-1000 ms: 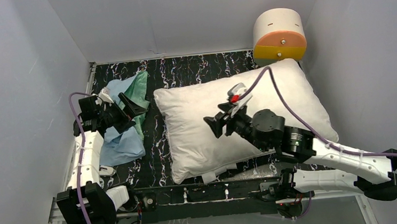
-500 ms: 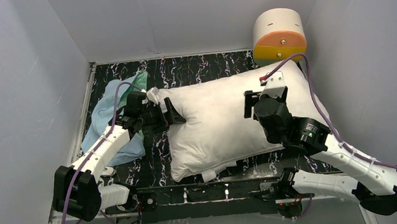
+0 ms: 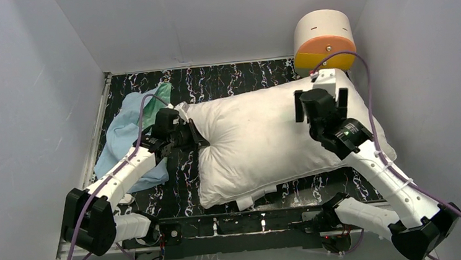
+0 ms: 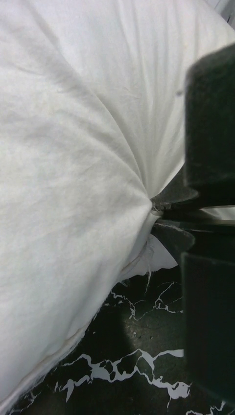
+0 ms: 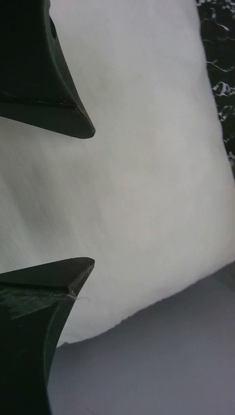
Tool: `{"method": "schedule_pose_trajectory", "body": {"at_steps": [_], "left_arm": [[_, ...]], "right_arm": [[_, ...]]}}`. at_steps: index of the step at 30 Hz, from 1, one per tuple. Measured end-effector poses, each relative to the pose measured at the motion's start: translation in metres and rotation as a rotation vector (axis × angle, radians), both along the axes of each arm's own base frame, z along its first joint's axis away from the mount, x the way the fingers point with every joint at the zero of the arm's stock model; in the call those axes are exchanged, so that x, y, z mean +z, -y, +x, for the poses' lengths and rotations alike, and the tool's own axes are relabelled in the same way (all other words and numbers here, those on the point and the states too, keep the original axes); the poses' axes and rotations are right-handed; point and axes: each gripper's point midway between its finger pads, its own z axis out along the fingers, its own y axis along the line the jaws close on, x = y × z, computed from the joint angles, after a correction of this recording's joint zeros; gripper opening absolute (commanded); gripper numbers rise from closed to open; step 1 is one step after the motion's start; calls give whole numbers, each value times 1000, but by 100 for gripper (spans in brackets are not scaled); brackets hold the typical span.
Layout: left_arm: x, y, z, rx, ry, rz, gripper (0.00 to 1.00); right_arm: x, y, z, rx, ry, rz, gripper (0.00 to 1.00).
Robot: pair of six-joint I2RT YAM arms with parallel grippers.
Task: Remove the pillowcase from the pillow
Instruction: Adjust the pillow at the center of the board.
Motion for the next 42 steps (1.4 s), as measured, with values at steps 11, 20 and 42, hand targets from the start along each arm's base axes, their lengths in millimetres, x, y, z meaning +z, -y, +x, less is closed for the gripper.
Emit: {"method": "schedule_pose_trajectory", "body": {"at_steps": [11, 20, 42], "left_arm": [[35, -78, 57, 200, 63, -8, 0], [27, -100, 63, 179, 3, -46, 84], [47, -80, 84, 109, 52, 36, 98]], "right_arm": [[90, 83, 24, -249, 307, 7, 99], [-34, 86, 76, -215, -82, 148, 97], [-21, -14, 36, 126, -180, 652, 93]]}}
